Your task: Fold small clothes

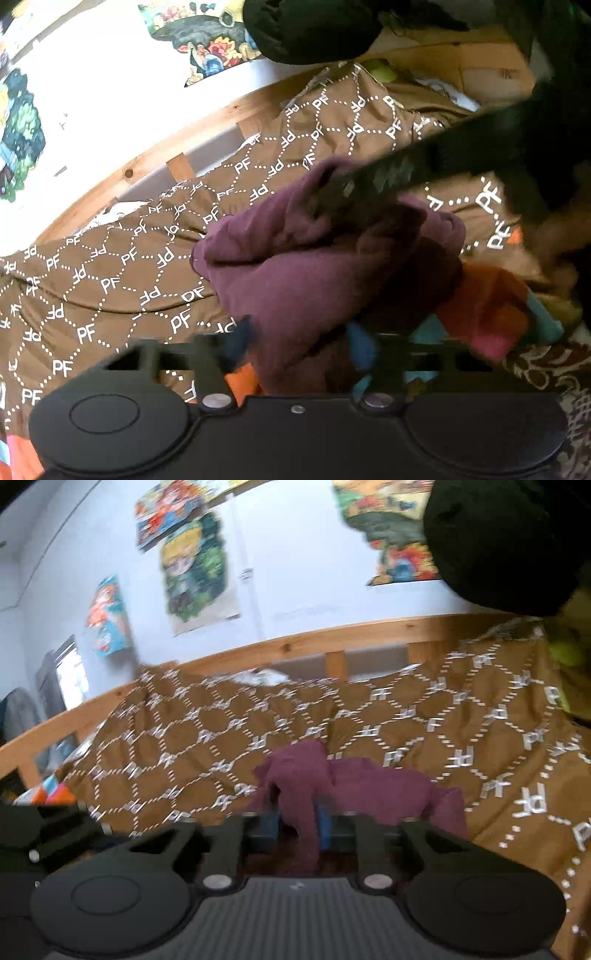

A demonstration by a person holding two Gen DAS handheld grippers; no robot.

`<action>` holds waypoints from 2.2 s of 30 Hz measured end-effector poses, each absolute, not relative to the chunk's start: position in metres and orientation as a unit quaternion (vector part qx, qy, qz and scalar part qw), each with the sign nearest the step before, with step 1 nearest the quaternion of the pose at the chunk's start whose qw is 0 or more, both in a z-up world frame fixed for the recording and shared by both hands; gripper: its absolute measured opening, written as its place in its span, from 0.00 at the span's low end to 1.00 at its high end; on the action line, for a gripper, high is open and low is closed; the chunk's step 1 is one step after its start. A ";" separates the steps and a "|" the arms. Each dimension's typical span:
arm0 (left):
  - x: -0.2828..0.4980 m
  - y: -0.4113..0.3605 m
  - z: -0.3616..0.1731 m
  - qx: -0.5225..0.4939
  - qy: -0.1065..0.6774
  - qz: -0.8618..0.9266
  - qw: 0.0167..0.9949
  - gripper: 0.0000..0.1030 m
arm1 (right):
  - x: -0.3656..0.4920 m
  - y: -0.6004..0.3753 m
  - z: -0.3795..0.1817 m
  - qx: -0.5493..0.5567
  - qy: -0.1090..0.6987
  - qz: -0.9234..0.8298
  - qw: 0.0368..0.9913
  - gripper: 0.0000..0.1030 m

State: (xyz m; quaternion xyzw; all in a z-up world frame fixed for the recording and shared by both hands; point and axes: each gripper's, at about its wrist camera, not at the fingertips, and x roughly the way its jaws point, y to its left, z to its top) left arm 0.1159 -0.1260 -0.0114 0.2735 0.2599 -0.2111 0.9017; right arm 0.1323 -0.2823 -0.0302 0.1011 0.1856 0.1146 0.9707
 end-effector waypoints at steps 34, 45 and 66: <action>0.102 -0.120 -0.011 0.235 0.255 -0.212 0.914 0.19 | 0.122 -0.369 -0.073 0.367 0.220 0.053 0.902 0.15; 0.094 -0.141 -0.013 0.244 0.275 -0.222 0.903 0.26 | 0.112 -0.379 -0.071 0.312 0.232 0.006 0.921 0.12; 0.109 -0.118 0.007 0.118 0.332 -0.196 0.915 0.99 | 0.105 -0.364 -0.046 0.214 0.210 -0.019 0.954 0.94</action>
